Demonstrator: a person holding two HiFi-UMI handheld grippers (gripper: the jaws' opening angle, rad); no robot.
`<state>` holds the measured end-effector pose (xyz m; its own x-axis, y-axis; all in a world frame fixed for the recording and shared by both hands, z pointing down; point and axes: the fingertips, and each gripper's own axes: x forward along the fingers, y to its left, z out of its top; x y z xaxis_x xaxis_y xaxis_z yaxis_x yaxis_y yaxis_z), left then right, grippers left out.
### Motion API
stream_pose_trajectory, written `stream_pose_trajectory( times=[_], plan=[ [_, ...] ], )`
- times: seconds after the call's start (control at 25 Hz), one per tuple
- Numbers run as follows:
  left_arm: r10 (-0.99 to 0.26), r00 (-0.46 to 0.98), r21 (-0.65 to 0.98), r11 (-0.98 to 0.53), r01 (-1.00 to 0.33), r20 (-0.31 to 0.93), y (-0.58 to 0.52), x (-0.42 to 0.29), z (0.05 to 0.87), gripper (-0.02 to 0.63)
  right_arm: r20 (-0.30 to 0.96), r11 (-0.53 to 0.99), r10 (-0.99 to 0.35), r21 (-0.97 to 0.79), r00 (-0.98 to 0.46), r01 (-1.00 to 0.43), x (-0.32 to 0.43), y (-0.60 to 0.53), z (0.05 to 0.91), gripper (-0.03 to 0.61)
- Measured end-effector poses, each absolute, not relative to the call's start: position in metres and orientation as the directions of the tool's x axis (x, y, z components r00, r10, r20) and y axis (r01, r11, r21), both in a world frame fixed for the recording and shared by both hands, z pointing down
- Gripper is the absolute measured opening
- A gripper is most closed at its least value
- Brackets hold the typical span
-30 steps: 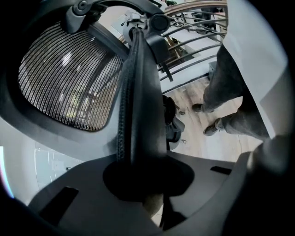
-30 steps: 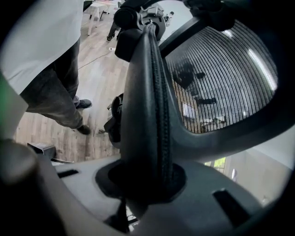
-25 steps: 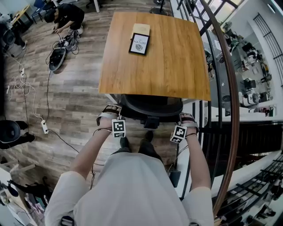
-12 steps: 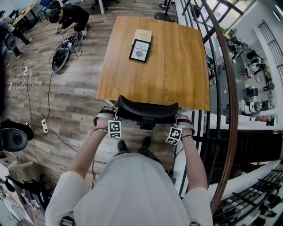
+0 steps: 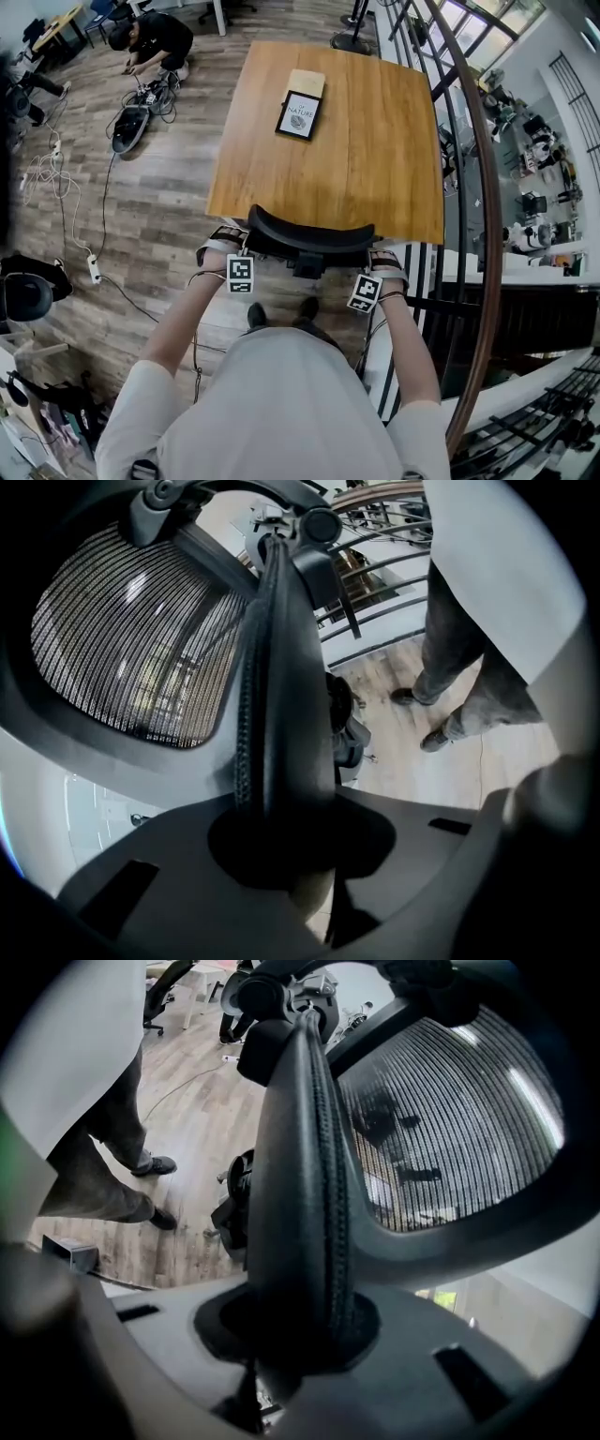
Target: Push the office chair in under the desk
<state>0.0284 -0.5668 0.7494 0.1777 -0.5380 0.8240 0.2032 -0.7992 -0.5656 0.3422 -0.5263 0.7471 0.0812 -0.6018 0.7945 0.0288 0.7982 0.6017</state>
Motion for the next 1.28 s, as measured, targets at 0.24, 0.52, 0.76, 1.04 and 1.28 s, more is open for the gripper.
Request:
stream_pose_trajectory(
  times=[0.24,0.52,0.76,1.04,1.28],
  plan=[
    [-0.479,0.159,-0.504,-0.834,0.225,0.863,-0.558,0.026,0.754,0.119,0.832,0.836,-0.549,0.546,0.078,0.053,0.343,-0.517,0.75,0.07],
    [-0.422,0.104,-0.434,-0.869,0.237,0.901,-0.551,0.019,0.763,0.212,0.853,0.863,-0.501,0.505,0.143,0.01,0.364,-0.515,0.748,0.135],
    [-0.443,0.075,-0.449,-0.874,0.187,0.893,-0.555,0.008,0.749,0.259,0.841,0.833,-0.525,0.539,0.131,-0.127,0.379,-0.511,0.724,0.164],
    [-0.487,0.147,-0.5,-0.863,0.073,0.861,-0.548,-0.001,0.719,0.268,0.798,0.757,-0.587,0.6,0.135,-0.258,0.373,-0.506,0.71,0.192],
    [-0.549,0.224,-0.549,-0.833,-0.068,0.805,-0.542,-0.005,0.682,0.265,0.784,0.729,-0.605,0.615,0.136,-0.301,0.372,-0.496,0.682,0.193]
  ],
)
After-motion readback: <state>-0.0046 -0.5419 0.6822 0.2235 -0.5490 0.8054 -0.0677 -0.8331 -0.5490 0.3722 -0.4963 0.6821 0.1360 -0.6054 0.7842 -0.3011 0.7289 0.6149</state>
